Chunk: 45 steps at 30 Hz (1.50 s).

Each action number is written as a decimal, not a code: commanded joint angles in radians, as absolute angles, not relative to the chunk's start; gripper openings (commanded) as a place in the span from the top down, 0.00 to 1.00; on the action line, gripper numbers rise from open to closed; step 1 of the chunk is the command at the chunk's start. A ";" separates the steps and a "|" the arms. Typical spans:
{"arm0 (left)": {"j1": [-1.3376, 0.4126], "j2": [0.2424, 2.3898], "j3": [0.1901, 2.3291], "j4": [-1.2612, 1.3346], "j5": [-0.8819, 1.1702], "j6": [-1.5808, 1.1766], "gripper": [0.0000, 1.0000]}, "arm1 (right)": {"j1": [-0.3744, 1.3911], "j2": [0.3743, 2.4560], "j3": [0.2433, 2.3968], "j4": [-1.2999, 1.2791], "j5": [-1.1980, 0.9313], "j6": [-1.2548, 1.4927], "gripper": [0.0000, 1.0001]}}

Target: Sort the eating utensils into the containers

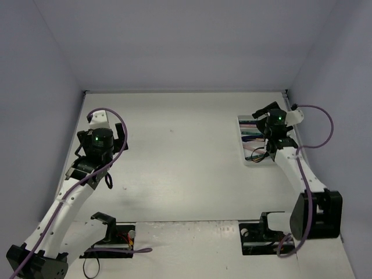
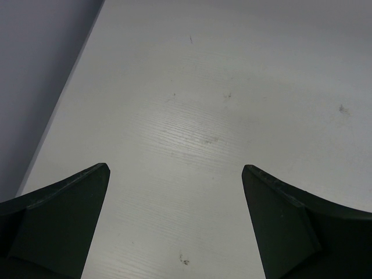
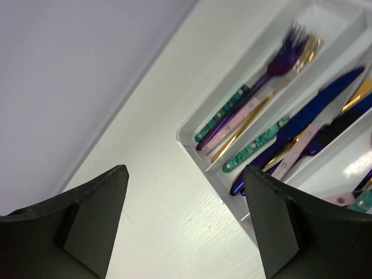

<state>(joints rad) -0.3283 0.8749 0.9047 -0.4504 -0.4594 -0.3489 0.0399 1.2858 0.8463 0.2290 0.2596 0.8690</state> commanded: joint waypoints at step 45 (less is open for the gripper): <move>-0.321 0.469 0.749 -0.487 -0.459 -0.225 0.03 | 0.141 0.322 0.788 -0.273 0.169 0.273 0.02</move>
